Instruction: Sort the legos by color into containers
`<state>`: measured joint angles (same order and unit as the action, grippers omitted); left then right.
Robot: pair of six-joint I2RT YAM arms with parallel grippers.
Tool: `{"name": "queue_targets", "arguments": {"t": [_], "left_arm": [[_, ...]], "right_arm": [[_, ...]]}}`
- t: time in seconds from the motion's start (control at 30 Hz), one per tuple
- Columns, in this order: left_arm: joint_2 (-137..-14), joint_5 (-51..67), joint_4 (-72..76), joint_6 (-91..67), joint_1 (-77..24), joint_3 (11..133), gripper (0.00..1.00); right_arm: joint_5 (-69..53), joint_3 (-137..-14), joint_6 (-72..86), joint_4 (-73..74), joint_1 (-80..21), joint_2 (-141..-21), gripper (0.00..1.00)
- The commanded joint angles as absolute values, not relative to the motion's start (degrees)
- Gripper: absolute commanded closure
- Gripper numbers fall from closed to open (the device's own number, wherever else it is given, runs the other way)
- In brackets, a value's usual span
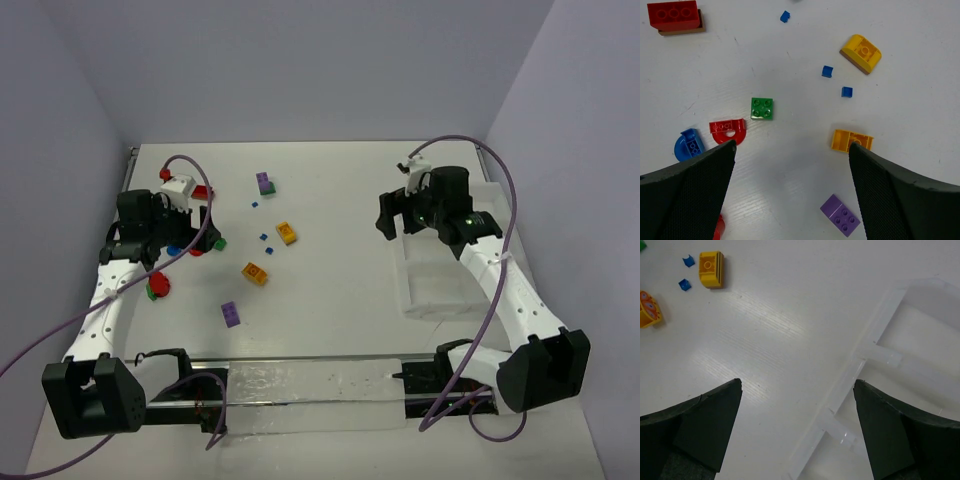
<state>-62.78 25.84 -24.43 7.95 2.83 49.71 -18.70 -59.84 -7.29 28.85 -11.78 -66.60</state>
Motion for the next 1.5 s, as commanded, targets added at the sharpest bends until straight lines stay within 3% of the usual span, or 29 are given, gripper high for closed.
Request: {"name": "queue_targets", "arguments": {"t": [0.0, 0.23, 0.5, 0.67, 1.27, 1.37, 1.47], "left_arm": [[-62.4, 25.6, -23.0, 6.6, 3.2, 51.1, 0.01], [-65.6, 28.2, -24.1, 2.0, 6.9, 56.1, 0.01], [-67.4, 35.4, -27.4, -1.0, 13.1, 62.4, 0.01], [-67.0, 37.2, -28.4, -1.0, 14.4, 61.5, 0.01], [-65.4, 37.4, -27.9, 1.8, 14.6, 58.1, 0.01], [-65.4, 37.0, -28.0, 2.3, 14.6, 58.0, 0.01], [-65.2, 36.7, -27.9, 2.5, 14.6, 57.7, 0.01]], "right_arm": [[-15.7, -64.3, -6.9, 29.4, -16.5, -68.3, 0.00], [-12.3, -71.5, -3.0, 30.5, -29.9, -77.6, 0.00], [-2.8, -85.4, -0.4, 32.8, -49.2, -96.0, 0.00], [-0.5, -95.7, -0.5, 36.9, -56.1, -109.3, 0.01], [-2.6, -113.3, -1.7, 40.4, -59.2, -128.7, 0.03], [-2.4, -114.4, -2.0, 40.5, -59.2, -130.8, 0.05], [-1.9, -114.9, -2.4, 40.4, -59.1, -132.2, 0.14]]}}
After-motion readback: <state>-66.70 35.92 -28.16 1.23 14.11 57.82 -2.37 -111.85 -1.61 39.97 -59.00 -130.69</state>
